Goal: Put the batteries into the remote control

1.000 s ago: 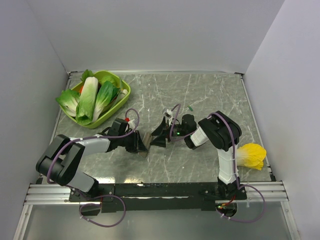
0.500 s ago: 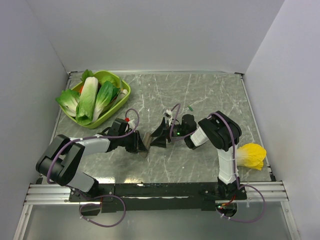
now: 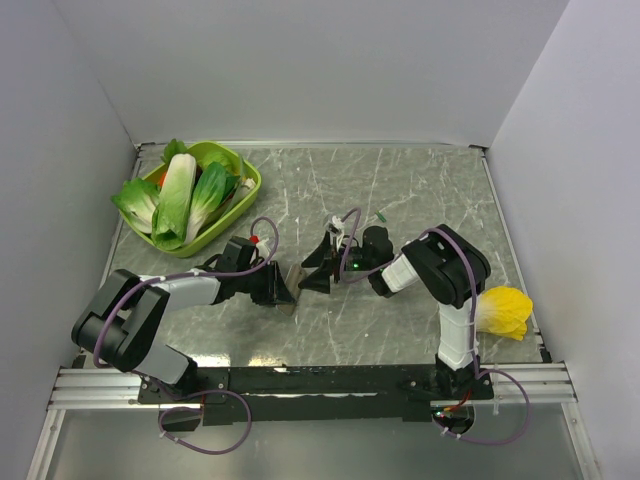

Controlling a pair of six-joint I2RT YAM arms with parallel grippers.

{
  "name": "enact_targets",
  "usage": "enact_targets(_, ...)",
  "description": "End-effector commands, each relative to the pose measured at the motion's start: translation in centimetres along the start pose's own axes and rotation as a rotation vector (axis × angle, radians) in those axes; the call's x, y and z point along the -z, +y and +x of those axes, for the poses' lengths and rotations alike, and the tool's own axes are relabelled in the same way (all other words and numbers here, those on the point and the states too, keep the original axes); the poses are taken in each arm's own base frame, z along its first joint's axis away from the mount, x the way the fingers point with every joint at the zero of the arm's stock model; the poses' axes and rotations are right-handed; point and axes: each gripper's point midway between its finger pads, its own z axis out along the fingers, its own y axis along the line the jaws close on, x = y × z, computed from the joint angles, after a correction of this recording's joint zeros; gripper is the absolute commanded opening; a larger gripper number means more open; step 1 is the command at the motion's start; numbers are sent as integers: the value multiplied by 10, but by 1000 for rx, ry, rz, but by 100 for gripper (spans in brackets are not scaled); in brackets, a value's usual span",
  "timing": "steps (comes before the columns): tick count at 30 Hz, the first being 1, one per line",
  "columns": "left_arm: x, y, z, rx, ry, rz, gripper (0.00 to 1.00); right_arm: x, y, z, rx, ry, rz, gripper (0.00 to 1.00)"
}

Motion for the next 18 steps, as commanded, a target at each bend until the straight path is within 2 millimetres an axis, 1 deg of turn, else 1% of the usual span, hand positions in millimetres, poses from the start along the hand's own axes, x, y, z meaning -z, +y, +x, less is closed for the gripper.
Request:
enact_targets(1,2,11,10,14,21,-52,1,-4,5,-12,62,-9,-13,97)
enact_targets(7,2,11,9,15,21,-55,2,-3,12,-4,39,3,-35,97)
enact_targets(10,1,12,10,15,25,-54,2,-4,15,-3,31,7,-48,97)
enact_targets(15,2,12,10,14,23,-54,1,-5,12,0,24,14,-33,97)
enact_targets(18,2,12,10,14,22,-55,1,-4,6,4,21,23,-2,97)
